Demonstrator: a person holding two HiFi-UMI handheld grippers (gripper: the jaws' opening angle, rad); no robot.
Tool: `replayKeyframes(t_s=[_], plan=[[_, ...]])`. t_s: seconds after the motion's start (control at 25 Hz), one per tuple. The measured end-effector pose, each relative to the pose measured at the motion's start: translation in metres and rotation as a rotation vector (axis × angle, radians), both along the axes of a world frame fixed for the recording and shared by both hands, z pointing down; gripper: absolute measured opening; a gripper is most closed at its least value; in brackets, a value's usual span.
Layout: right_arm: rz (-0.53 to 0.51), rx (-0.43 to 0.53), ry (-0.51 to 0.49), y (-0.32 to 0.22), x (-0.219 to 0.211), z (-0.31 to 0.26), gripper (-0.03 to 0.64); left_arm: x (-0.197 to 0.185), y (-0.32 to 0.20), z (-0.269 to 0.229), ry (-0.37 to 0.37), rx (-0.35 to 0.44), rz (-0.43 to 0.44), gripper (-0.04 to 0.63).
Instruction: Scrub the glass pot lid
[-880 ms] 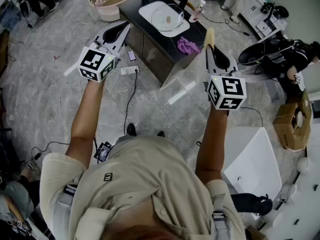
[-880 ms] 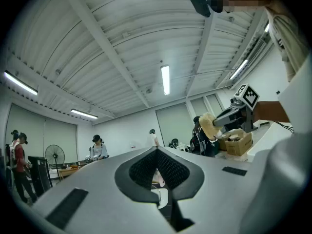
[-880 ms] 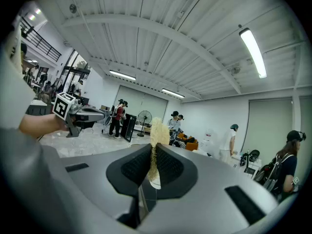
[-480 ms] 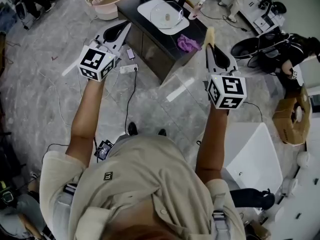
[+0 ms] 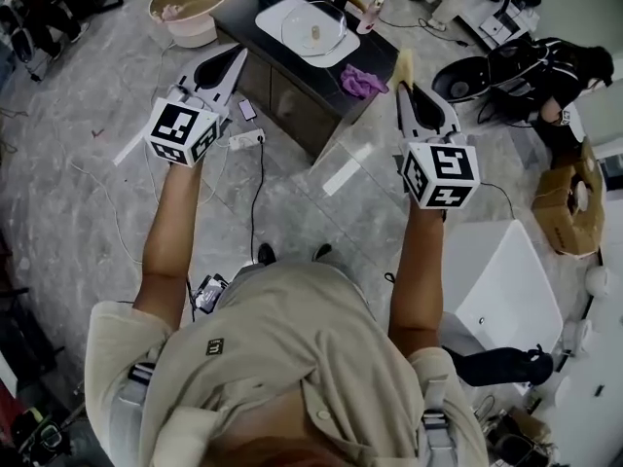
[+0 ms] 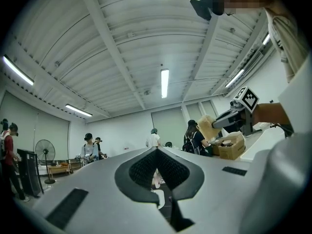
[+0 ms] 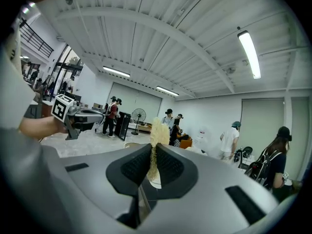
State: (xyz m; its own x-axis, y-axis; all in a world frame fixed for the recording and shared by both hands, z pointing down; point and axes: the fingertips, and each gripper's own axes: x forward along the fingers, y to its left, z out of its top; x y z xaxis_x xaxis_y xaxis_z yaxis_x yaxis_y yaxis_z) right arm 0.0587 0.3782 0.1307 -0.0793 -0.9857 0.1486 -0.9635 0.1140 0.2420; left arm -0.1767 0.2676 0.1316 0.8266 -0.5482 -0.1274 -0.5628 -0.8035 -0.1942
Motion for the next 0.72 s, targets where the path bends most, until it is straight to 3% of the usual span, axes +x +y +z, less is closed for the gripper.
replayKeyframes(t_s=[0.16,0.36,0.72], plan=[[-0.005,0.004,-0.016,-0.017,0.012,-0.004,0.037,0.007,-0.009,0.006,0.019,-0.023,-0.011,0.006],[-0.013,-0.011,-0.039,-0.054,0.032,0.006,0.037,0.019,-0.035,0.022,-0.014,-0.06,-0.035,0.006],[-0.119,-0.05,-0.085,-0.168,0.084,0.033,0.037,0.06,-0.108,0.04,-0.05,-0.1,-0.148,0.006]])
